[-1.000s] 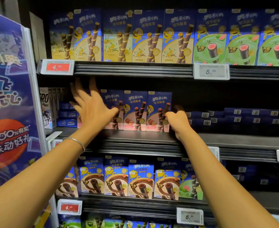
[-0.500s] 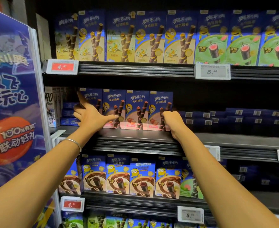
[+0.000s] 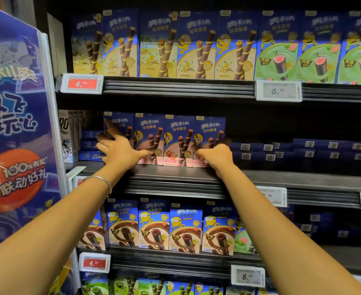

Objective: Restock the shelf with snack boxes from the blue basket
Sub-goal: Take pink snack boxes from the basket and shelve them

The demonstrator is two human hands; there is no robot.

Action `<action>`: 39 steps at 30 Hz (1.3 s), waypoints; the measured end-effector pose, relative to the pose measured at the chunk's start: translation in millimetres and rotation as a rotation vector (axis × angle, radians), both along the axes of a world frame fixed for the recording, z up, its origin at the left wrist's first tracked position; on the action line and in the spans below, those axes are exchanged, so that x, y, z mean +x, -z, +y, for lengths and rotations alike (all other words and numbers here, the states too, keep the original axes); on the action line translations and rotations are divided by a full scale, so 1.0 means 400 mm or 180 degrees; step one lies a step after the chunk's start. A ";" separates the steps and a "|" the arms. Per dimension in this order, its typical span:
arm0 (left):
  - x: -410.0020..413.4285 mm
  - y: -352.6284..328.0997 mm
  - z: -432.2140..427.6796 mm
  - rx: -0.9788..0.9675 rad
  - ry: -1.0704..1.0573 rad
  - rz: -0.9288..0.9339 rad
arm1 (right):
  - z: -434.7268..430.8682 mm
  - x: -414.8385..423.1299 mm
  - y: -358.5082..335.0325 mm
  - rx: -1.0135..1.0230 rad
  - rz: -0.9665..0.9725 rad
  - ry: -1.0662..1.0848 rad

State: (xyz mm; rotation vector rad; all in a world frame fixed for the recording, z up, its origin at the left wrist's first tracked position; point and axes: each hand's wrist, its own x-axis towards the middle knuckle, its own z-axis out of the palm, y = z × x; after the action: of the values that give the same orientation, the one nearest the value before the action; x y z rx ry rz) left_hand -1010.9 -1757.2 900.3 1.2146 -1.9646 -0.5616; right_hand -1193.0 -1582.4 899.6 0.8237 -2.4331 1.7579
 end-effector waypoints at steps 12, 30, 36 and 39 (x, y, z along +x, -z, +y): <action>0.014 -0.004 -0.014 0.0054 0.0081 0.0480 | 0.010 0.000 0.006 -0.0392 -0.0152 -0.0051; 0.035 -0.006 0.017 0.0016 0.0027 0.1059 | 0.037 -0.001 -0.005 -0.0555 -0.0340 -0.0153; 0.044 0.017 0.112 -0.0190 0.0571 0.1680 | 0.151 0.062 -0.027 -0.1075 -0.0363 -0.0341; 0.054 0.031 0.198 -0.0013 0.1119 0.2085 | 0.240 0.108 -0.022 -0.1204 -0.0236 -0.0557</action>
State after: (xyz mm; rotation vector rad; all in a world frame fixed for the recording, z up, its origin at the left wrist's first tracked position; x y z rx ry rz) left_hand -989.4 -1677.8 888.0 0.5645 -1.5980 -0.9880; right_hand -1149.9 -1486.2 908.4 0.9605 -2.0153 2.2499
